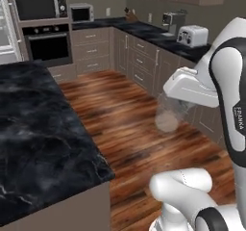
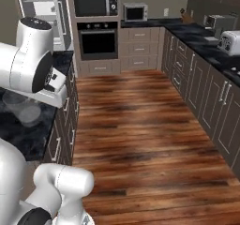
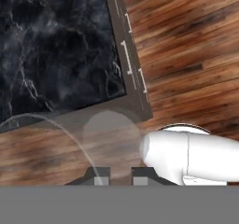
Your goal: There is a bowl on the dining counter. Grab a lemon wedge from the fridge and place it in the bowl. Then get the liquor bottle and glass cup from the cabinet and place them next to the bowl.
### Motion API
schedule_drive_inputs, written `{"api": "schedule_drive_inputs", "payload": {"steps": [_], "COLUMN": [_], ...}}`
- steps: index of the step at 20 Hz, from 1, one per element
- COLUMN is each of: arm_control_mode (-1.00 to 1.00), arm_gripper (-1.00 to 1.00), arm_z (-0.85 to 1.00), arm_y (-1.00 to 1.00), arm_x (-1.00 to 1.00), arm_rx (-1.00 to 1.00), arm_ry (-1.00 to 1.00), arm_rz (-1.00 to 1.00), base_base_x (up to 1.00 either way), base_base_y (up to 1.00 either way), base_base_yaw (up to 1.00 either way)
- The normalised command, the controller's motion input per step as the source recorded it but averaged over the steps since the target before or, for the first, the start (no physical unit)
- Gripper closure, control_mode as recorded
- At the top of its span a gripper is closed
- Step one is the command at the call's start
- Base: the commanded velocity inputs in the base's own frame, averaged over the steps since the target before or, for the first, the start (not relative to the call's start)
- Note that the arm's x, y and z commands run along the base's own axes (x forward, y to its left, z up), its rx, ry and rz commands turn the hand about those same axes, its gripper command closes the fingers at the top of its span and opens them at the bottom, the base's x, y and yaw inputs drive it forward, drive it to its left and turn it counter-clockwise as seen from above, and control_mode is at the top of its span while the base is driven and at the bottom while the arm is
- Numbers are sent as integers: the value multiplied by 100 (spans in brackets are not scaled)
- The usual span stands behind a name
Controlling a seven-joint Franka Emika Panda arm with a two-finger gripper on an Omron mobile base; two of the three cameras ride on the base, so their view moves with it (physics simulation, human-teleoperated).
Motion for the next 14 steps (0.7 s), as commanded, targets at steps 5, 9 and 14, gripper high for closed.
{"api": "schedule_drive_inputs", "payload": {"steps": [5, 9, 14], "arm_control_mode": [100, 100, 100], "arm_gripper": [100, 100, 100], "arm_z": [0, 0, 0], "arm_y": [0, 0, 0], "arm_x": [0, 0, 0], "arm_rx": [0, 0, 0], "arm_ry": [0, 0, 0], "arm_rz": [0, 0, 0], "base_base_x": [-100, -68, -13], "base_base_y": [1, 42, 98], "base_base_yaw": [18, 17, 20]}}
